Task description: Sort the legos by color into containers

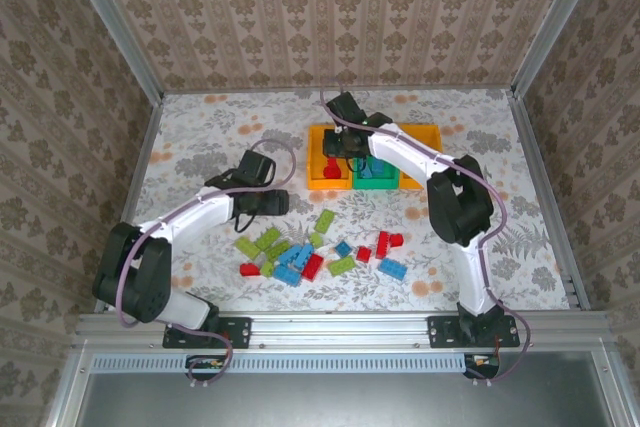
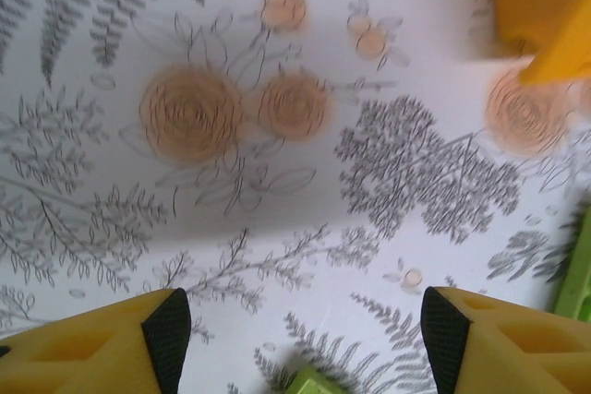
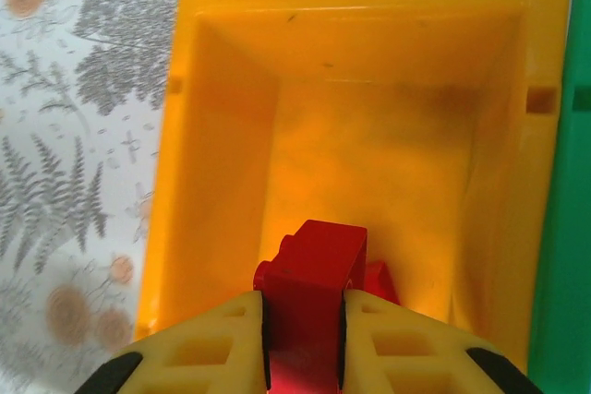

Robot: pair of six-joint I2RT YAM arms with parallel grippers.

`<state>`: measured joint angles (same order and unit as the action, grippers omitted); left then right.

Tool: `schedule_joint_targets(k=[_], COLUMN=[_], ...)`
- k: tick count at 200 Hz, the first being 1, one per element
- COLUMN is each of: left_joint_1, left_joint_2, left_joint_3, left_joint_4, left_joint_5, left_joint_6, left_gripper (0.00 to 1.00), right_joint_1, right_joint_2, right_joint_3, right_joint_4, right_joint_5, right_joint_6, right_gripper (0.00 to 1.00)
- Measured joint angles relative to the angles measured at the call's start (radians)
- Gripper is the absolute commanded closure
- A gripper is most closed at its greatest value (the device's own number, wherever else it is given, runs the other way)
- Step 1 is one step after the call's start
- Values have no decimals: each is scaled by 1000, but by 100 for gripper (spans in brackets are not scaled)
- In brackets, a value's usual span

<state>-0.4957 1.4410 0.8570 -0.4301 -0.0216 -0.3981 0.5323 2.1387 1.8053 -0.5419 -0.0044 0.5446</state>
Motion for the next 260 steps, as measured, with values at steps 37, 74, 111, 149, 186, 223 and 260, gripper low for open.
schedule_joint_targets(k=[37, 74, 111, 149, 186, 223, 260], left_joint_1=[0, 0, 0, -11, -110, -230, -301], left_joint_2=[-46, -58, -58, -48, 51, 222, 349], left_joint_3=[-56, -90, -107, -103, 24, 181, 254], left_joint_4=[-20, -20, -18, 20, 29, 33, 6], left_joint_5=[6, 29, 68, 126, 164, 180, 178], left_joint_6=[-15, -44, -56, -45, 5, 25, 23], left_gripper=[31, 32, 32, 31, 31, 31, 32], right_joint_1=[-15, -15, -15, -15, -18, -53, -167], right_joint_2=[67, 71, 70, 3, -134, -265, -376], right_joint_3=[66, 94, 95, 28, -109, -267, -403], right_joint_4=[-9, -13, -16, -13, -5, 19, 21], right_joint_5=[0, 0, -1, -5, 1, 23, 77], right_joint_6=[-16, -22, -22, -23, -23, -14, -9], right_gripper=[60, 49, 38, 30, 23, 16, 14])
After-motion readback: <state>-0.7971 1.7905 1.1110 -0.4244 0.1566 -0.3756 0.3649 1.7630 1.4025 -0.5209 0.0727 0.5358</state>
